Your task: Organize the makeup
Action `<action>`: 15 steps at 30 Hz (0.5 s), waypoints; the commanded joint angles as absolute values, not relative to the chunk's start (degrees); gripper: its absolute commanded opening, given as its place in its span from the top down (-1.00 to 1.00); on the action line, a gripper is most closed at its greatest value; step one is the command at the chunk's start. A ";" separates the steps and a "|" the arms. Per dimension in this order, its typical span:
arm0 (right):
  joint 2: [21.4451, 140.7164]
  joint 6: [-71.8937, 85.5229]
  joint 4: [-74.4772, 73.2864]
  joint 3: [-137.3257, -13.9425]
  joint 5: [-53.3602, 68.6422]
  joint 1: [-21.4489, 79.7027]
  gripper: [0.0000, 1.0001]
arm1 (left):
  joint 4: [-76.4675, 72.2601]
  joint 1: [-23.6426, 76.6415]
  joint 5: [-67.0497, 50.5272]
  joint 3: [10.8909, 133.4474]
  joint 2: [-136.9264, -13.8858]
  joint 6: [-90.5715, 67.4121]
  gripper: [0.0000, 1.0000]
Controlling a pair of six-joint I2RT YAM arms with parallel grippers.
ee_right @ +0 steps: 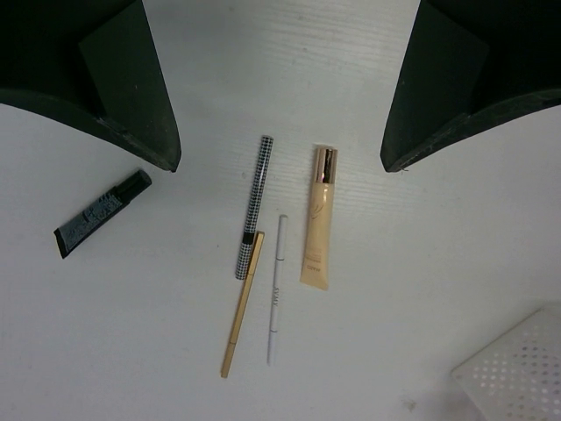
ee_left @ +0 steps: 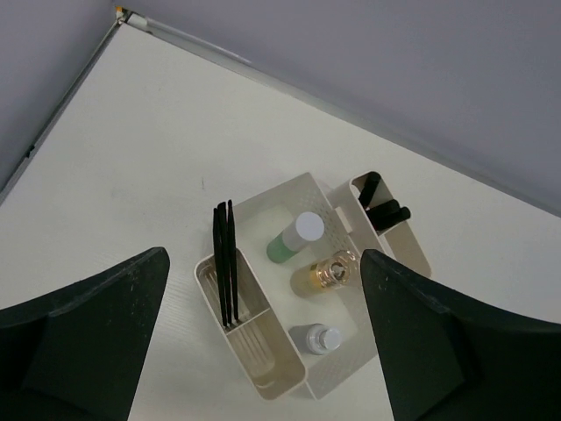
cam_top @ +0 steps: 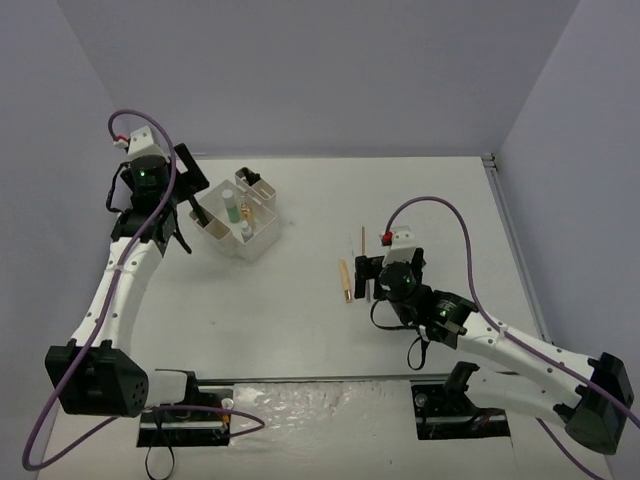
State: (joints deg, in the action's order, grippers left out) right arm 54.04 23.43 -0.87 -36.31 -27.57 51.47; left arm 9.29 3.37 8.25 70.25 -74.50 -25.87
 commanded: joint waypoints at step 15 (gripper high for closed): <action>89.48 31.90 -0.73 -50.24 -20.68 48.96 -0.41 | 41.53 4.02 -21.81 70.55 -61.28 -25.35 -0.94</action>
